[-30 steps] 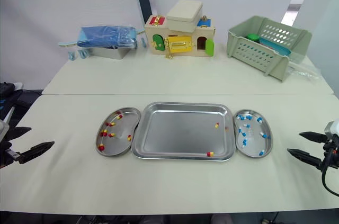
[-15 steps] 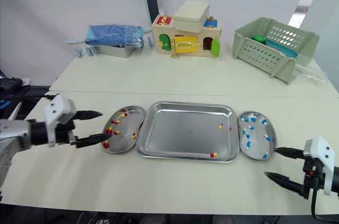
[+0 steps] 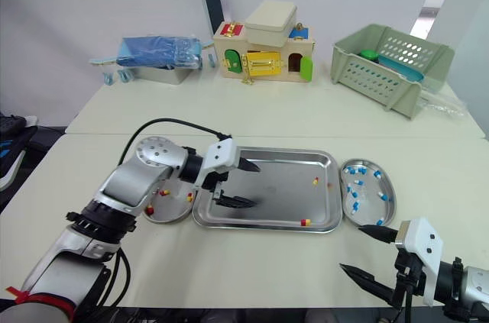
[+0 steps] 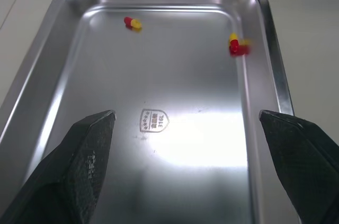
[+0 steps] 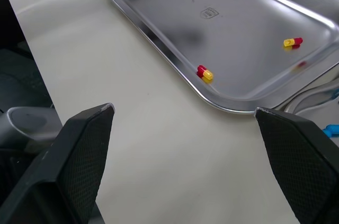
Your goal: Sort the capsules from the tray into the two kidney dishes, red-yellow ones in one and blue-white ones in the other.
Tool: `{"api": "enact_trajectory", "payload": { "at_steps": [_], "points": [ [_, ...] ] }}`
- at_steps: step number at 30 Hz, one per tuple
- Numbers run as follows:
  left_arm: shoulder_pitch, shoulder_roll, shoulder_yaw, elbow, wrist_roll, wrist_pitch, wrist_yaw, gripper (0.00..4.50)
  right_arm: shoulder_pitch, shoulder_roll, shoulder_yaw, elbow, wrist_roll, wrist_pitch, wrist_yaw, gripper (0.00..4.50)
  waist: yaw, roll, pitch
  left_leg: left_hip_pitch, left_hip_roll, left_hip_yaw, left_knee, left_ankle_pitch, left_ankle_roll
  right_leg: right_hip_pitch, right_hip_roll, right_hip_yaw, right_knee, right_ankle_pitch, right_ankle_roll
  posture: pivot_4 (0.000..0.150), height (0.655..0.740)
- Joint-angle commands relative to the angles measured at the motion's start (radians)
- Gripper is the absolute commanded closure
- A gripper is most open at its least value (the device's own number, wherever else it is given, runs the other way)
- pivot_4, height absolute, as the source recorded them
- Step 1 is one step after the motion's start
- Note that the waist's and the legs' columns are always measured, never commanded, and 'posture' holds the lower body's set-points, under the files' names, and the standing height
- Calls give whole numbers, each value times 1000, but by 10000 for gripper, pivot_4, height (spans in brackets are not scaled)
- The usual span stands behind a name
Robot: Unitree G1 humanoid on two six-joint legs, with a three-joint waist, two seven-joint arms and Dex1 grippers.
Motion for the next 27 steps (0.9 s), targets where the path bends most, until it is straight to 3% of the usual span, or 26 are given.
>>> {"api": "enact_trajectory", "payload": {
  "at_steps": [1,10,27],
  "points": [
    [-52,-99,-66,17,70,-7,54,0,61,61,47,23,-88,-124,-17,271,5,-1,0,-1,0,0,0,0,0,0,0,0,-1,0,0,1500,7400],
    [-46,-194,-143,-38,128,85,78,0,138,188,169,41,-147,-241,-75,271,-8,1,-1,1,0,0,0,0,0,0,0,1,1,0,0,1500,7400],
    [-84,-312,-215,67,246,87,140,0,47,156,186,-13,-105,-152,-174,271,0,1,-1,1,0,0,0,0,0,1,0,1,0,0,0,1500,7400]
  ]
}}
